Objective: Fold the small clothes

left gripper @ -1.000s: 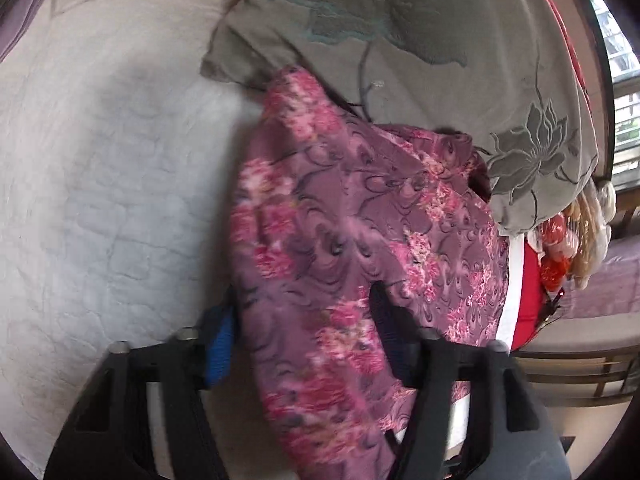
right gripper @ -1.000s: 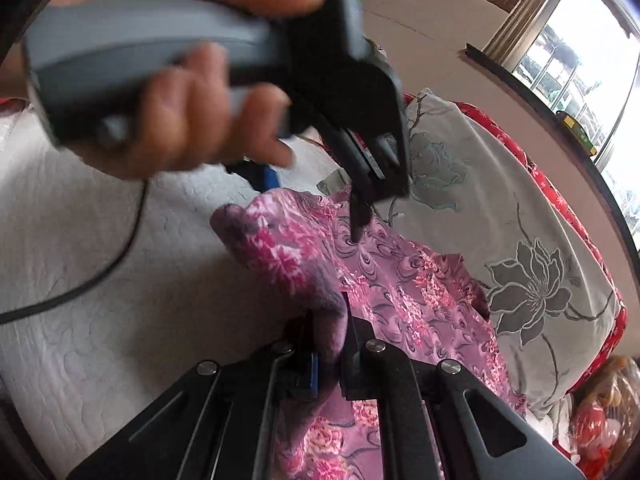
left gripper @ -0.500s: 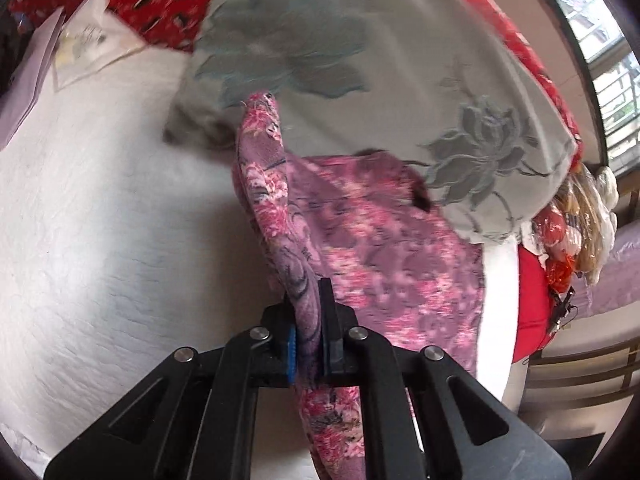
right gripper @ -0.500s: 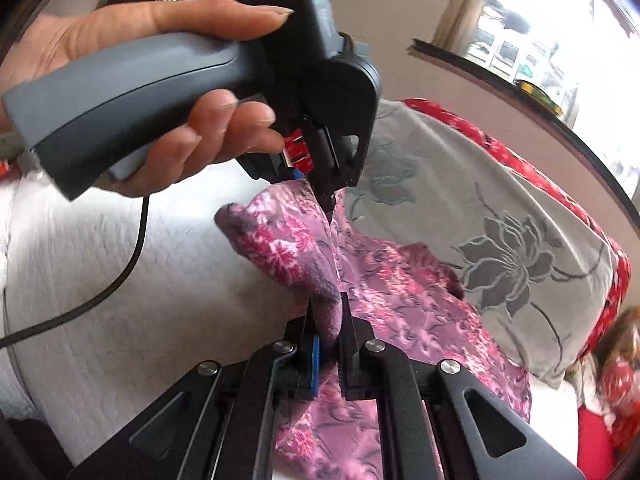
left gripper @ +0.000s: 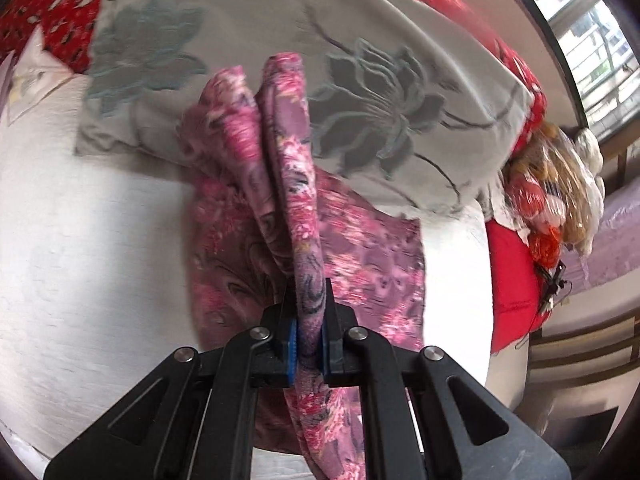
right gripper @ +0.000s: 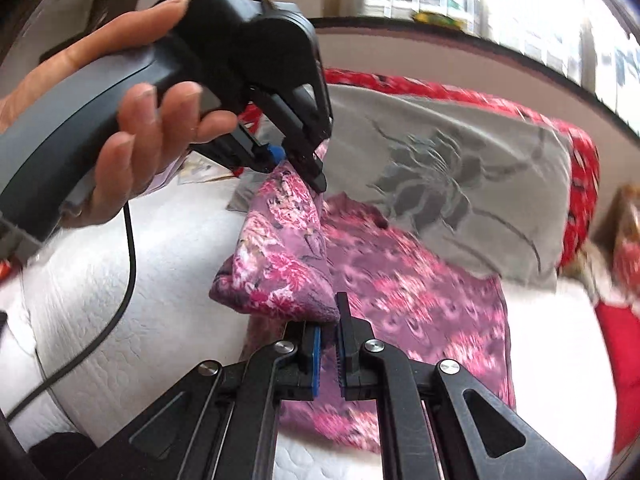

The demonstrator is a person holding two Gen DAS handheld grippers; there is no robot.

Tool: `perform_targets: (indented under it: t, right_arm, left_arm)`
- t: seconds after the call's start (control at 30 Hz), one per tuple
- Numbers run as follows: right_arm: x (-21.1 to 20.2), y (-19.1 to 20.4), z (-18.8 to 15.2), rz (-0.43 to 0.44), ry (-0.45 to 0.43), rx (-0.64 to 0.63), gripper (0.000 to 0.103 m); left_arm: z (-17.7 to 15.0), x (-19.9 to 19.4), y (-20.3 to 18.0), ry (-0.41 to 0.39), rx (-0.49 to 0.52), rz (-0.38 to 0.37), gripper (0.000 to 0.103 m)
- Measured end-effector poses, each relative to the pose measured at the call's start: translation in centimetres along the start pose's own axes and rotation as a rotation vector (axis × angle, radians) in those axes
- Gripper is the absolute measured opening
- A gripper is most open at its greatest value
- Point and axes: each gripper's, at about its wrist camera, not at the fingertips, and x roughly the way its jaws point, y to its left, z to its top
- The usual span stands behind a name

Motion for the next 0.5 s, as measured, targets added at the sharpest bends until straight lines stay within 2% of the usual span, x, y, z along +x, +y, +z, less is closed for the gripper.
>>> perform_targets:
  t: [0.5]
  right_arm:
    - [-1.6, -10.0, -4.4, -0.037, 0.083, 0.294, 0.005]
  left_arm:
    - [-2.1, 8.5, -10.6, 0.144, 0.106, -0.052, 0.006]
